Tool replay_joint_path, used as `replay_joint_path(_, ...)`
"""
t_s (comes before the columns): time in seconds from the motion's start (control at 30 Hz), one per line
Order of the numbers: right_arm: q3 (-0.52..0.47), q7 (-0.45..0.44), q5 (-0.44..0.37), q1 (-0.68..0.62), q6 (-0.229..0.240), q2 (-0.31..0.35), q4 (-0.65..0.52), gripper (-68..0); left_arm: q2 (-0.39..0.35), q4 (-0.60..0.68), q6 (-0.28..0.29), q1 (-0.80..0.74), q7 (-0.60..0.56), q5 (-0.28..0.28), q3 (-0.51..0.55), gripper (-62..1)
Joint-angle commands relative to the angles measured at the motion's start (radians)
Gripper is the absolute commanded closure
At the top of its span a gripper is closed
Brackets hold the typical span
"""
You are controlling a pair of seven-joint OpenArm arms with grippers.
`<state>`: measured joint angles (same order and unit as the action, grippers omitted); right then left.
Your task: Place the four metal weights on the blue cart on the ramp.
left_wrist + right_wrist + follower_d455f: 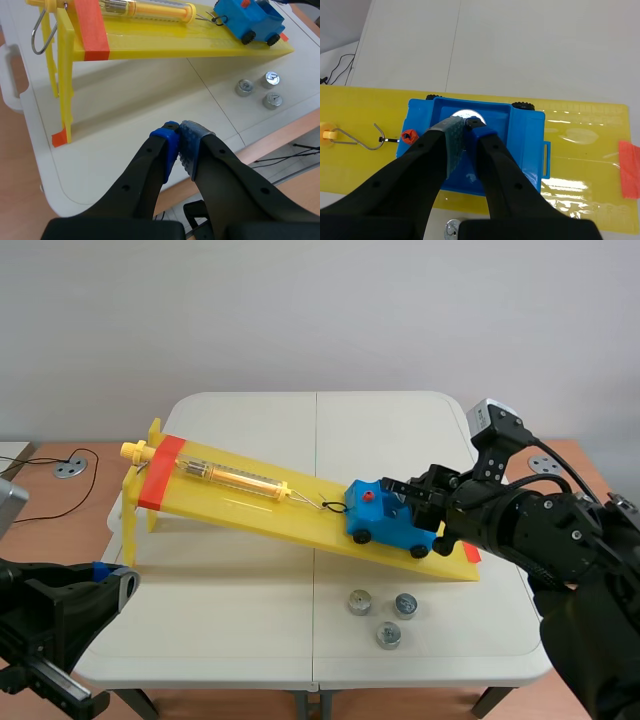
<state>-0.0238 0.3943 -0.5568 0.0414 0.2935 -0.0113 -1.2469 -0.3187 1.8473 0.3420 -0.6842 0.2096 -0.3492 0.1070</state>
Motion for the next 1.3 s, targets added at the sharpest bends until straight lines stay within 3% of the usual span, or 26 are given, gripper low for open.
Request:
replay_joint_path(0.0, 0.005, -0.150, -0.049, 0.122, -0.016, -0.003, -0.073, -0.6, 0.008, 0.062, 0.020, 0.006, -0.104, -0.074, 0.013, -5.1)
replay_joint_path(0.17, 0.005, -0.158, -0.049, 0.122, -0.082, -0.003, -0.073, -0.6, 0.008, 0.062, 0.020, 0.006, -0.104, -0.074, 0.013, -5.1)
replay_joint_path(0.4, 0.005, -0.182, -0.034, 0.122, -0.088, -0.003, -0.073, -1.2, 0.008, 0.062, 0.020, 0.006, -0.104, -0.074, 0.013, -5.1)
replay_joint_path(0.73, -0.014, -0.229, -0.030, 0.122, -0.082, -0.003, -0.076, -20.5, 0.008, 0.062, 0.020, 0.006, -0.104, -0.074, 0.013, -5.1)
replay_joint_path(1.0, -0.115, -0.119, -0.043, 0.087, 0.098, 0.069, -0.208, -23.2, 0.008, 0.062, 0.020, 0.006, -0.104, -0.074, 0.013, -5.1)
replay_joint_path(1.27, -0.124, -0.104, -0.043, -0.061, 0.147, 0.229, -0.396, -23.2, 0.008, 0.062, 0.020, 0.006, -0.104, -0.074, 0.013, -5.1)
